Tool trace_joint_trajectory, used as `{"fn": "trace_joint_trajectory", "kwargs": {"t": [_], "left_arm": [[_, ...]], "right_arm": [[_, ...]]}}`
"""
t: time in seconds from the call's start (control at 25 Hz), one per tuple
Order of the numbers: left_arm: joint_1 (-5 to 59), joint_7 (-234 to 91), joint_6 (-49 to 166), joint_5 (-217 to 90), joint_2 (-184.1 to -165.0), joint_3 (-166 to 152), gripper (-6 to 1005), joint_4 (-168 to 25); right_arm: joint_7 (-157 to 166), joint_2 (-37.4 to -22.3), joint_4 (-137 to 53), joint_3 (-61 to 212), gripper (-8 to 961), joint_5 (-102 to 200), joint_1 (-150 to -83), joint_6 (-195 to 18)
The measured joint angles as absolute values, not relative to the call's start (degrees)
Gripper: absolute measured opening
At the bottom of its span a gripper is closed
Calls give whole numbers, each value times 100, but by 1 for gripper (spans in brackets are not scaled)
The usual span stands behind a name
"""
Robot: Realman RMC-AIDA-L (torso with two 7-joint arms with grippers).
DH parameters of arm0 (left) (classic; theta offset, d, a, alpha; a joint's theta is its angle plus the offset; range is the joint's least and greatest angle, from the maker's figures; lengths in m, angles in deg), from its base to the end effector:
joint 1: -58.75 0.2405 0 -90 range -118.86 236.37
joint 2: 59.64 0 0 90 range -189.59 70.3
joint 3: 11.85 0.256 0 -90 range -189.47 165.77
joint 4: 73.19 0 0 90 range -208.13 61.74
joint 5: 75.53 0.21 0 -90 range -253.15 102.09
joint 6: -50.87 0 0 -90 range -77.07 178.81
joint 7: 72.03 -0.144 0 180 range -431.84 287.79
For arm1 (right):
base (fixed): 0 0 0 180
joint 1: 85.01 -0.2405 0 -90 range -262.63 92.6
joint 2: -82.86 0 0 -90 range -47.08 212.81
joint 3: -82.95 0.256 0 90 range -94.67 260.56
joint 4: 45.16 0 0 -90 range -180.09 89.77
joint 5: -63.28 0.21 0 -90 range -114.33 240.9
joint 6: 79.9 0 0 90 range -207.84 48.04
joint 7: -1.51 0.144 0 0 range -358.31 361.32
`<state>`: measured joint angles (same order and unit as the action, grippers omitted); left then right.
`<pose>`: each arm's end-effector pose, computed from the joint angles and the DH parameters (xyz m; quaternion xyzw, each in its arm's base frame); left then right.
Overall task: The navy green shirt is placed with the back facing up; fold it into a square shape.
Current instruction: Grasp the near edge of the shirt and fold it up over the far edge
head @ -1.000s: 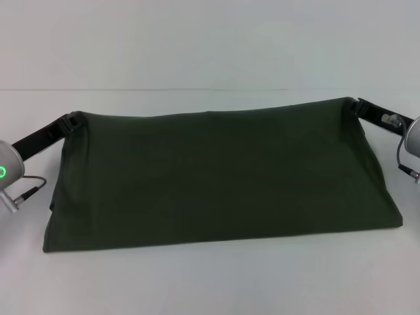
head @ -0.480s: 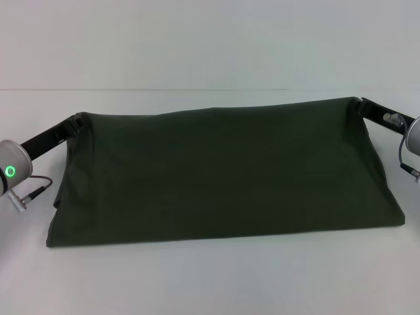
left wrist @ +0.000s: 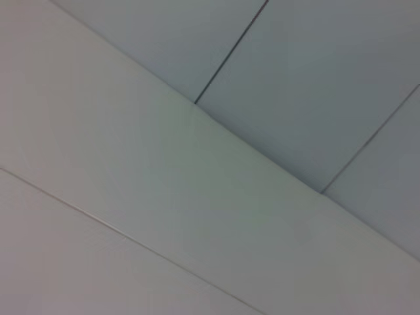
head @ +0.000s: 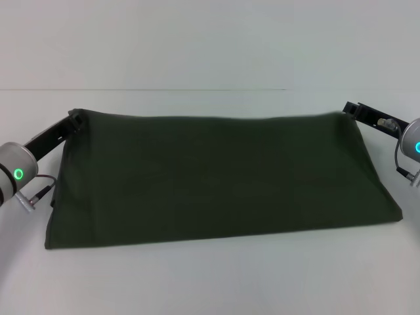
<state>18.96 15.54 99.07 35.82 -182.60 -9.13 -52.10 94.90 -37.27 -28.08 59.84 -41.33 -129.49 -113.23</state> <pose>-0.3208 0.4017 -0.0040 -0.6443 -0.5478 -0.3452 0.4070 0.3006 0.4367 -0.0134 -0.6762 0.5466 0.2604 0.4198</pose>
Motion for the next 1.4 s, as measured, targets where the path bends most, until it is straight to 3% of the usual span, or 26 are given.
{"fn": "trace_joint_trajectory", "kwargs": {"t": [0.08, 0.24, 0.44, 0.68, 0.92, 1.0, 1.28, 1.4], "left_arm": [[1900, 1186, 9713, 3193, -18318, -917, 77, -5315], [1896, 771, 9517, 2809, -18343, -916, 129, -5560], [1888, 603, 9502, 2753, -18336, -904, 353, -5617], [2170, 1588, 9759, 2804, -18167, -345, 377, -5615], [2649, 1670, 10931, 2819, -18136, -118, 434, -5388], [2817, 1784, 11409, 2829, -18068, 128, 453, -5289], [3530, 3174, 12440, 2880, -17544, 1427, 748, -4824], [3758, 3540, 12668, 3160, -17439, 1578, 864, -4498]], "right_arm": [[9249, -3729, -2894, 5984, 154, -3895, -12949, -11314], [9026, -3729, -2974, 5986, 336, -3676, -12939, -11309], [9016, -3722, -2984, 6034, 473, -3656, -12894, -11384], [9061, -3658, -2884, 6053, 611, -3649, -12585, -12233], [9063, -3604, -2637, 6022, 767, -3657, -12092, -13510], [9063, -3567, -2596, 5979, 767, -3688, -11944, -13916], [9186, -3383, -2587, 5619, 768, -3710, -11522, -14651], [9199, -3364, -2555, 5451, 768, -3717, -11388, -14699]]}}
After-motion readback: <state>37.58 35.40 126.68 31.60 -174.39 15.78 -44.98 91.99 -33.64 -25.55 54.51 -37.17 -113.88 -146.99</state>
